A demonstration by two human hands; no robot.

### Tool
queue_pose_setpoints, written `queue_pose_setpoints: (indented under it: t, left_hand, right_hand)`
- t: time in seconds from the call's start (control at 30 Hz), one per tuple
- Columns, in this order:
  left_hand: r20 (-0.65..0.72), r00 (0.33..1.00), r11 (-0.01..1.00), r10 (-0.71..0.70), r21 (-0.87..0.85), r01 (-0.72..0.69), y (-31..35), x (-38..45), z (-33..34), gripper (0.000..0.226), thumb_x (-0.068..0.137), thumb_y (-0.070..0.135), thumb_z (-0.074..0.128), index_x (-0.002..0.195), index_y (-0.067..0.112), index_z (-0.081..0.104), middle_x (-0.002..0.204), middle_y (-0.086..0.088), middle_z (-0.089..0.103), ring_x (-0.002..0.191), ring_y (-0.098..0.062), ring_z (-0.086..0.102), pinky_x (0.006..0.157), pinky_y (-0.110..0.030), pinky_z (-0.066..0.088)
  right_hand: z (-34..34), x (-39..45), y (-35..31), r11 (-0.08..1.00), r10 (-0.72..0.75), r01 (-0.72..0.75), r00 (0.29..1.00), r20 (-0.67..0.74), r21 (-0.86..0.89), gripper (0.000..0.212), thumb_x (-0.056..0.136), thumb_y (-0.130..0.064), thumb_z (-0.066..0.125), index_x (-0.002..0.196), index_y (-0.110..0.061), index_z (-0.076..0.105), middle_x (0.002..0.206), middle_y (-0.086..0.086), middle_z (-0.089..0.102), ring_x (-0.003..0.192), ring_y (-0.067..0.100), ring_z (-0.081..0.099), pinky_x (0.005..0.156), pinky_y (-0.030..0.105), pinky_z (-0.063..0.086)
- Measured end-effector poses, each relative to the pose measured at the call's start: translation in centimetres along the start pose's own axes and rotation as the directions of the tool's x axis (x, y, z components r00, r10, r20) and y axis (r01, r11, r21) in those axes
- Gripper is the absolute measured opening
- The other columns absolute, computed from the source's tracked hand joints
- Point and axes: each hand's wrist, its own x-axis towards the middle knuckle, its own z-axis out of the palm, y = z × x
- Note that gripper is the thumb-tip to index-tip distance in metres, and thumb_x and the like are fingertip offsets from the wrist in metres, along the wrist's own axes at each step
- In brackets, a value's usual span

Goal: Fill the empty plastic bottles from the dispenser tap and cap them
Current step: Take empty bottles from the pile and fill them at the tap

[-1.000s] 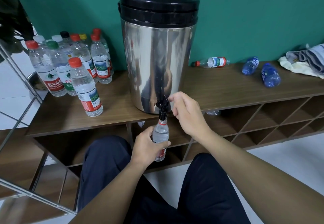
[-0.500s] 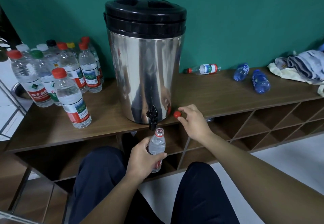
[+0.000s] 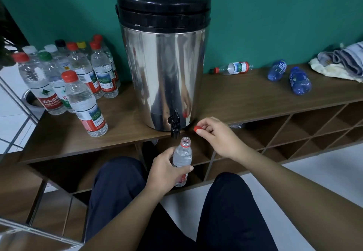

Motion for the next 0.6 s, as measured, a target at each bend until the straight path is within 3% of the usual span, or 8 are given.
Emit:
queue_pose_setpoints:
  t: [0.13,0.33,0.43,0.53,0.6]
  left_hand:
    - [0.012,0.999,0.999,0.031,-0.011,-0.030,1.0,-0.9,-0.6,0.066,0.073,0.029,0.104,0.131,0.039,0.076,0.118,0.018,0.082,0.112,-0.005,0.077,0.107,-0.046,0.061]
    - [0.037,0.995,0.995,0.090,0.030,-0.092,3.4,-2.2,-1.8,0.066,0.072,0.027,0.105,0.131,0.039,0.077,0.118,0.019,0.081,0.111,-0.004,0.077,0.106,-0.045,0.061]
    - [0.054,0.993,0.993,0.105,0.040,-0.107,4.6,-3.1,-2.7,0.064,0.073,0.030,0.105,0.131,0.038,0.077,0.117,0.018,0.081,0.108,-0.008,0.078,0.102,-0.045,0.064]
    - [0.064,0.991,0.993,0.117,0.019,-0.119,5.7,-3.9,-3.8,0.063,0.073,0.033,0.105,0.129,0.037,0.078,0.117,0.015,0.082,0.108,-0.011,0.079,0.102,-0.047,0.064]
    - [0.079,0.990,0.993,0.118,0.004,-0.119,6.5,-4.4,-5.0,0.064,0.072,0.037,0.104,0.130,0.039,0.077,0.120,0.014,0.082,0.114,-0.009,0.077,0.106,-0.048,0.062]
  right_hand:
    - [-0.3,-3.4,-2.8,0.989,-0.106,0.098,0.992,0.070,0.110,0.010,0.106,-0.030,0.073,0.115,-0.031,0.075,0.110,-0.012,0.064,0.099,0.011,0.063,0.087,0.021,0.052]
    - [-2.0,-4.5,-5.5,0.967,-0.251,0.253,0.966,0.068,-0.036,0.016,0.106,-0.024,0.074,0.122,-0.027,0.074,0.108,-0.010,0.060,0.084,0.019,0.061,0.079,0.033,0.054]
    - [-3.2,-4.6,-7.1,0.934,-0.309,0.330,0.938,0.158,-0.133,0.024,0.109,-0.024,0.070,0.132,-0.027,0.073,0.117,-0.014,0.060,0.087,0.009,0.061,0.085,0.027,0.051]
    - [-4.9,-4.3,-9.5,0.893,-0.362,0.413,0.895,0.262,-0.177,0.030,0.112,-0.023,0.065,0.141,-0.027,0.071,0.132,-0.017,0.061,0.106,-0.006,0.060,0.099,0.020,0.047]
    - [-6.1,-4.0,-11.3,0.846,-0.411,0.489,0.853,0.322,-0.215,0.032,0.112,-0.023,0.063,0.143,-0.026,0.071,0.136,-0.016,0.063,0.120,-0.001,0.060,0.107,0.019,0.045]
